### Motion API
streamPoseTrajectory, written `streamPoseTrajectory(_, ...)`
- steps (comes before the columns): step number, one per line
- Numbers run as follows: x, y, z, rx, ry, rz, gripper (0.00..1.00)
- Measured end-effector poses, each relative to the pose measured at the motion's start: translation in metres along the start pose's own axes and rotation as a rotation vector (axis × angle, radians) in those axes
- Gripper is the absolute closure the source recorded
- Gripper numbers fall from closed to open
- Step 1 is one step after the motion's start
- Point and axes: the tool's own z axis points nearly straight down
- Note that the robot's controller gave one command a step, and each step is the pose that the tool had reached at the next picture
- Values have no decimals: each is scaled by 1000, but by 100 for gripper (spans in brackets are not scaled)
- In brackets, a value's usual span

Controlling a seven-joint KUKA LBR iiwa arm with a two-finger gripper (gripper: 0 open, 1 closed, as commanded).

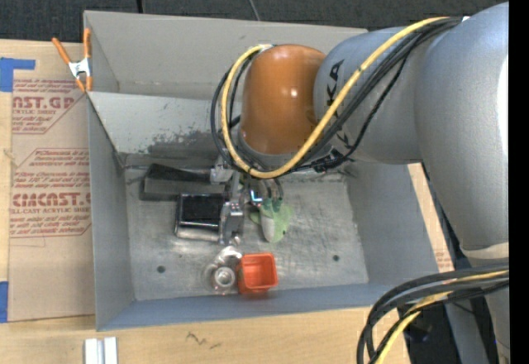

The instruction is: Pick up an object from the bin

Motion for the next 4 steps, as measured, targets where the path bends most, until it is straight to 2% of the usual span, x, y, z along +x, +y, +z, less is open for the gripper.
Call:
streamPoseTrajectory(1,-2,0,-5,-1,-7,1,0)
streamPoseTrajectory(2,-13,0,40,-8,-14,197,100)
streamPoseTrajectory(4,-13,0,39,-9,-16,197,100)
